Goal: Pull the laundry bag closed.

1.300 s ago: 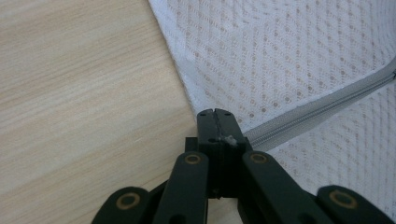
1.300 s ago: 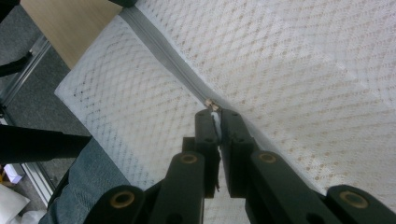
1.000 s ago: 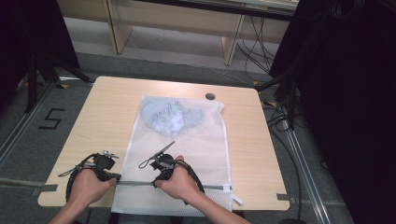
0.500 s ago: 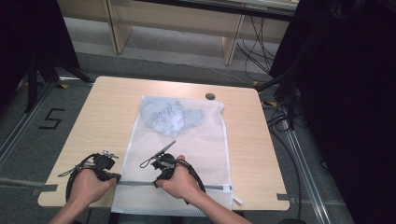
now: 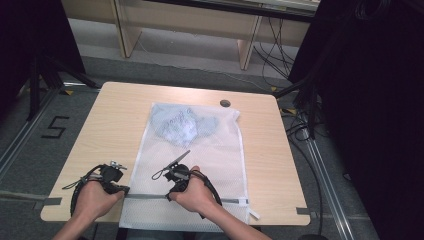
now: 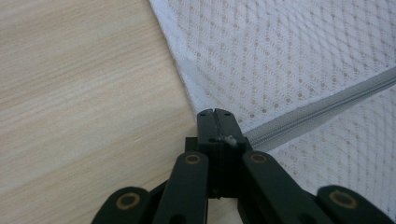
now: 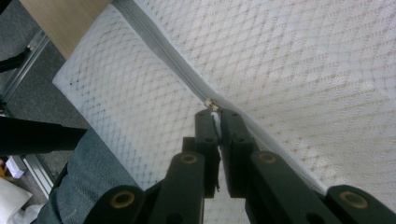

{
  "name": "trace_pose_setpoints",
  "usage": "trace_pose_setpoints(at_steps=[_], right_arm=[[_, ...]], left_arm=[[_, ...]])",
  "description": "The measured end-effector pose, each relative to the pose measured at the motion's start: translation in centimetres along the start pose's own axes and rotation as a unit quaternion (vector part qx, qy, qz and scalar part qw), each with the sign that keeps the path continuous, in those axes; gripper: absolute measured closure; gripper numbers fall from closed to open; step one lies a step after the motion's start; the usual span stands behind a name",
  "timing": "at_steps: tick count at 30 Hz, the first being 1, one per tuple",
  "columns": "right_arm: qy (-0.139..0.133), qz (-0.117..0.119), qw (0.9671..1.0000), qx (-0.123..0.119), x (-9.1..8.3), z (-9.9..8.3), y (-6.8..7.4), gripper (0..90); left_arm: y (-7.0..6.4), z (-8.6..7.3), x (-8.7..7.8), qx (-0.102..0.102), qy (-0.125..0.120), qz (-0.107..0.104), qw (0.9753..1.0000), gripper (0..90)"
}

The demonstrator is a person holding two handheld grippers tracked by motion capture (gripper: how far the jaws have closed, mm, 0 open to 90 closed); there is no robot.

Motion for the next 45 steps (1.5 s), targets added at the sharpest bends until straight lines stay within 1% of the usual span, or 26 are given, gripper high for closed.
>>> trace_pose_setpoints(at_steps=[1,2,3,4,7,9,12,13,14,15,16,19,21,26,28,29,31,34,35,36,39,41,42,43,44,45], right_arm=[[0.002,0.000,1.0000,0.003,0.0,0.0,0.0,87.1],[0.003,-0.002,1.0000,0.008,-0.1,-0.1,0.0,87.1],[0.002,-0.002,1.0000,0.007,0.0,-0.1,0.0,87.1],[0.002,-0.001,1.0000,0.007,-0.1,-0.2,0.0,87.0],[0.001,-0.004,1.0000,-0.001,-0.1,-0.2,-0.2,87.1],[0.003,-0.002,1.0000,0.009,-0.2,-0.2,-0.1,87.1],[0.004,-0.003,1.0000,0.006,-0.3,-0.3,-0.2,87.1],[0.005,-0.004,1.0000,0.006,-0.3,-0.3,-0.2,87.1],[0.003,-0.001,1.0000,0.004,-0.4,-0.3,-0.3,87.1],[0.001,-0.002,1.0000,0.006,-0.4,-0.3,-0.3,87.1],[0.002,-0.003,1.0000,0.008,-0.4,-0.3,-0.3,87.0],[0.003,-0.003,1.0000,0.007,-0.4,-0.4,-0.4,87.0],[0.002,-0.004,1.0000,0.007,-0.4,-0.6,-0.5,87.1],[0.002,-0.003,0.9999,0.011,-0.5,-0.6,-0.5,87.1],[-0.001,-0.002,0.9998,0.019,-0.5,-0.7,-0.4,87.0],[-0.001,-0.003,0.9999,0.016,-0.6,-0.7,-0.5,87.1],[0.002,-0.004,0.9998,0.018,-0.7,-0.7,-0.5,87.1],[0.003,-0.005,0.9999,0.011,-0.8,-0.8,-0.7,87.0],[0.004,-0.003,0.9999,0.013,-0.8,-0.8,-0.7,87.1],[0.005,-0.007,0.9999,0.013,-0.8,-0.8,-0.8,87.1],[0.005,-0.007,0.9999,0.010,-0.8,-0.9,-0.9,87.0],[0.005,-0.007,0.9999,0.008,-0.8,-0.9,-1.0,87.0],[0.005,-0.005,1.0000,0.003,-0.9,-0.9,-1.1,87.0],[0.004,-0.006,0.9999,0.011,-0.9,-1.0,-1.0,87.0],[0.004,-0.006,0.9999,0.011,-0.9,-1.0,-1.0,87.0],[0.006,-0.006,0.9999,0.011,-1.0,-1.0,-1.1,87.1]], left_arm=[[0.0,0.0,0.0,0.001,0.001,0.001,1.0000,90.0],[0.0,0.0,0.1,0.001,-0.003,0.001,1.0000,90.0],[-0.1,0.0,0.0,-0.003,-0.002,0.000,1.0000,90.0],[0.0,0.0,0.0,0.000,0.002,0.001,1.0000,90.0],[0.0,0.0,0.0,0.000,0.001,0.002,1.0000,90.0],[0.0,0.0,0.0,-0.002,-0.001,0.000,1.0000,90.0],[0.0,0.0,0.0,0.001,0.000,0.002,1.0000,90.0],[0.0,0.0,0.0,-0.002,-0.001,0.000,1.0000,90.0],[0.0,0.0,0.0,0.003,0.002,0.002,1.0000,90.0],[0.0,0.0,0.0,0.003,0.002,0.002,1.0000,90.0],[0.2,0.0,0.0,0.013,0.001,0.002,0.9999,90.0],[-0.1,0.0,0.0,-0.003,-0.001,0.001,1.0000,90.0],[0.0,0.0,0.1,-0.001,-0.003,0.000,1.0000,90.0],[0.0,0.0,0.0,0.000,0.001,0.002,1.0000,90.0],[0.0,0.0,0.0,-0.001,0.001,0.000,1.0000,90.0],[0.0,0.0,0.0,-0.001,-0.001,0.001,1.0000,90.0],[0.0,0.0,0.0,-0.002,-0.001,0.001,1.0000,90.0],[0.0,0.0,0.0,-0.002,0.000,0.001,1.0000,90.0],[0.0,0.0,0.0,-0.001,0.000,0.001,1.0000,90.0],[0.0,0.0,0.0,-0.001,0.000,0.001,1.0000,90.0],[0.0,0.0,0.1,-0.002,-0.003,0.000,1.0000,90.0],[0.0,0.0,0.0,0.000,0.001,0.002,1.0000,90.0],[0.0,0.0,0.0,-0.002,0.000,0.001,1.0000,90.0],[0.0,0.0,0.0,-0.002,-0.002,0.001,1.0000,90.0],[0.0,0.0,0.0,-0.002,-0.002,0.001,1.0000,90.0],[0.2,0.1,0.0,0.019,0.000,-0.001,0.9998,90.0]])
Point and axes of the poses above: each handheld gripper's, and its own axes: x roughly forward along the jaws, z roughly out of its top, y roughly to its left, the point moved 5 cm from there along x, roughly forward along the jaws, and after that the axes turned 2 degrees about z, right-handed, at the moved point
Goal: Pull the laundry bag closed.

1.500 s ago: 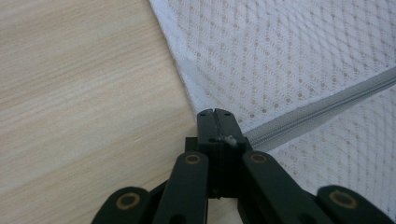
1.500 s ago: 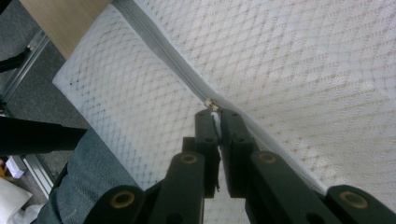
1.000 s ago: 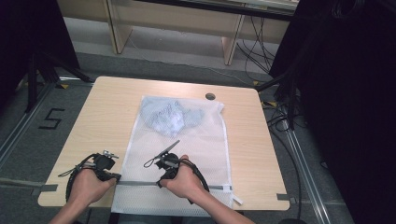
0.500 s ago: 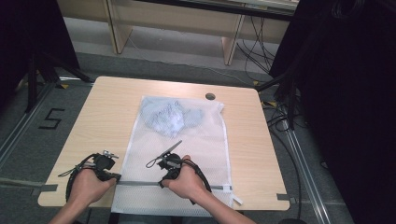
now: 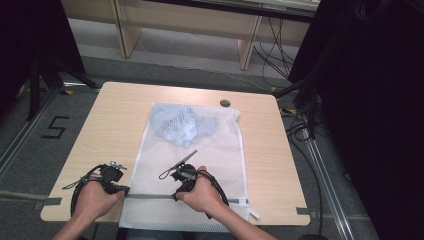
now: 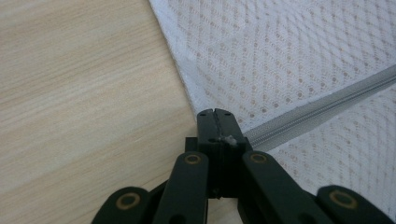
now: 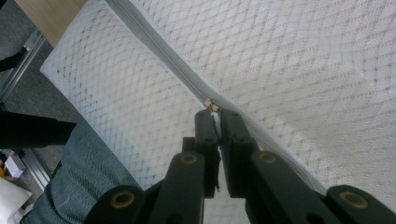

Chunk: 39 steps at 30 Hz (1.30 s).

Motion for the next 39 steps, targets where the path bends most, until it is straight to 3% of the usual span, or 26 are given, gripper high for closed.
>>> trace_pose_setpoints(at_steps=[3,4,6,7,8,9,12,15,17,21,39], right_arm=[[-0.003,-0.001,1.0000,-0.001,0.1,0.0,0.0,87.0],[-0.002,-0.001,1.0000,0.001,0.0,-0.1,0.0,87.0],[-0.004,0.001,1.0000,0.001,0.0,-0.1,-0.1,87.0],[-0.004,0.001,1.0000,0.001,0.0,-0.1,-0.1,87.0],[-0.002,-0.002,1.0000,0.000,-0.1,-0.1,-0.2,87.1],[-0.001,-0.003,1.0000,0.001,-0.2,-0.2,-0.2,87.0],[0.000,-0.001,1.0000,0.002,-0.2,-0.2,-0.2,87.0],[-0.001,-0.005,1.0000,0.000,-0.3,-0.3,-0.3,87.0],[-0.003,-0.003,1.0000,-0.005,-0.3,-0.3,-0.5,87.0],[0.001,-0.002,1.0000,0.004,-0.4,-0.5,-0.6,87.0],[-0.002,-0.006,1.0000,0.004,-0.6,-0.8,-1.0,87.0]], left_arm=[[0.0,0.0,0.0,-0.005,0.000,0.005,1.0000,90.0],[-0.2,-0.1,0.0,-0.018,0.001,0.003,0.9998,90.0],[0.0,0.0,0.0,-0.005,0.000,0.004,1.0000,90.0],[0.0,0.0,0.0,-0.005,0.000,0.004,1.0000,90.0],[-0.2,-0.1,0.0,-0.018,0.001,0.002,0.9998,90.0],[0.0,0.0,0.0,-0.003,0.000,0.005,1.0000,90.0],[0.0,0.0,0.0,-0.001,0.000,-0.001,1.0000,90.0],[-0.2,0.0,0.0,-0.018,0.002,0.002,0.9998,90.0],[-0.1,0.0,0.0,-0.011,-0.003,0.003,0.9999,90.0],[-0.2,0.0,0.0,-0.021,0.001,0.001,0.9998,90.0],[-0.2,0.0,0.0,-0.021,-0.002,0.002,0.9998,90.0]])
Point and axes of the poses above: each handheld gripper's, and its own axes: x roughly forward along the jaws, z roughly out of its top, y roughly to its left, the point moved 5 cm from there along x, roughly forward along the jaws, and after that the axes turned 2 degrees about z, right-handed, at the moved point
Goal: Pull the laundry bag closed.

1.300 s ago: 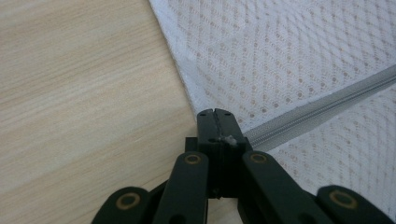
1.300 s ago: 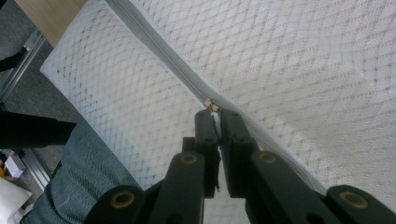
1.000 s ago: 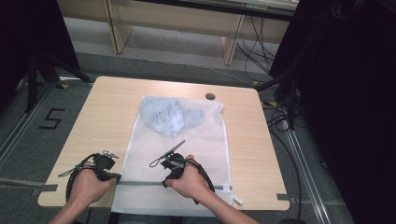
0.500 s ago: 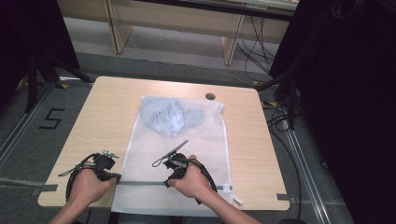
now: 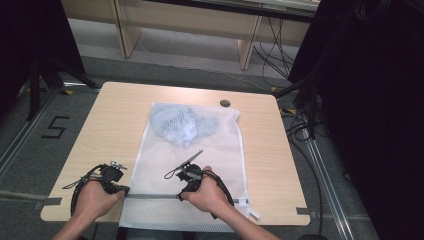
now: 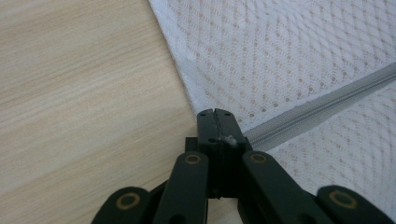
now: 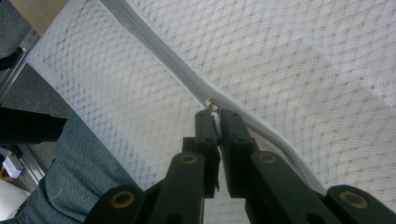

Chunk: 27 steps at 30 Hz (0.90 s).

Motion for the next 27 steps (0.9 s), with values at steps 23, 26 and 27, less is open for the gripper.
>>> trace_pose_setpoints(at_steps=[23,26,27], right_arm=[[-0.003,-0.001,1.0000,0.004,-0.51,-0.40,-0.56,87.1],[-0.004,0.001,0.9999,0.010,-0.60,-0.46,-0.55,87.1],[-0.005,0.002,0.9999,0.011,-0.63,-0.49,-0.60,87.0]], left_arm=[[0.04,0.01,0.01,0.003,-0.001,0.001,1.0000,90.0],[0.02,0.01,-0.06,0.002,0.005,0.000,1.0000,90.0],[0.04,0.01,-0.02,0.003,0.000,0.001,1.0000,90.0]])
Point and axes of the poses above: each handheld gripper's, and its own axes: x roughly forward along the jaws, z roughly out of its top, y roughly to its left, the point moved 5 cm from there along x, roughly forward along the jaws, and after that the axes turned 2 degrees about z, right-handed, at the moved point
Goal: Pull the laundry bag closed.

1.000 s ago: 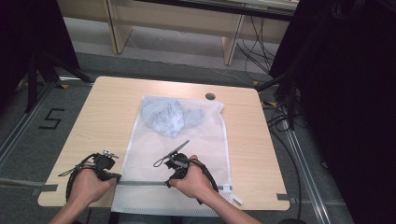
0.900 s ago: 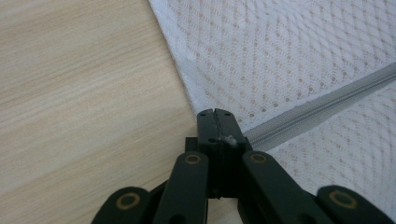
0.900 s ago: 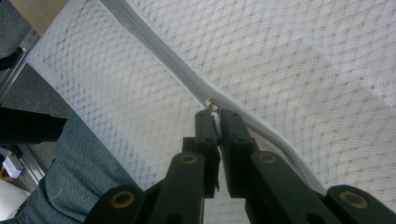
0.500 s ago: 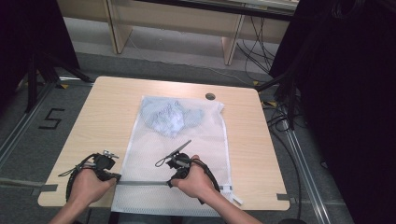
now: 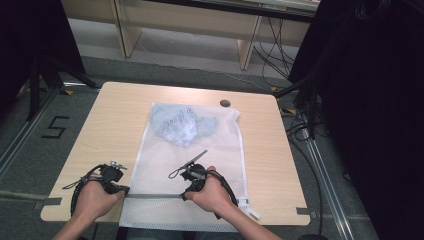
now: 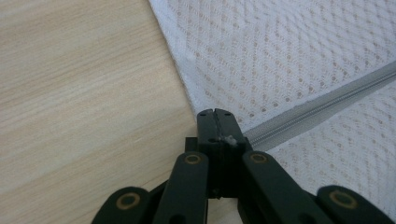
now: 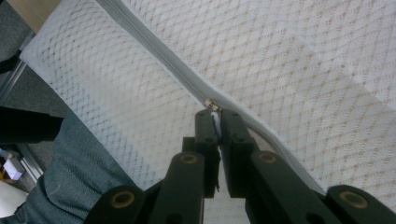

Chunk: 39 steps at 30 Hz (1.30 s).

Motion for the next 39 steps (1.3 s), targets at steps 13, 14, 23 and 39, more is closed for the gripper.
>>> trace_pose_setpoints(at_steps=[13,14,23,39], right_arm=[[-0.001,0.003,1.0000,0.005,-0.2,-0.4,-0.3,87.1],[-0.003,0.003,0.9999,0.010,-0.1,-0.5,-0.3,87.0],[-0.005,0.005,0.9999,0.011,-0.4,-0.8,-0.7,87.0],[-0.010,0.001,0.9999,0.009,-0.7,-1.3,-1.5,87.0]], left_arm=[[0.2,0.1,0.0,0.014,0.000,-0.002,0.9999,90.0],[0.2,0.1,0.0,0.014,0.001,-0.003,0.9999,90.0],[0.2,0.1,0.0,0.017,0.002,-0.003,0.9999,90.0],[0.2,0.1,0.0,0.017,0.005,-0.003,0.9998,90.0]])
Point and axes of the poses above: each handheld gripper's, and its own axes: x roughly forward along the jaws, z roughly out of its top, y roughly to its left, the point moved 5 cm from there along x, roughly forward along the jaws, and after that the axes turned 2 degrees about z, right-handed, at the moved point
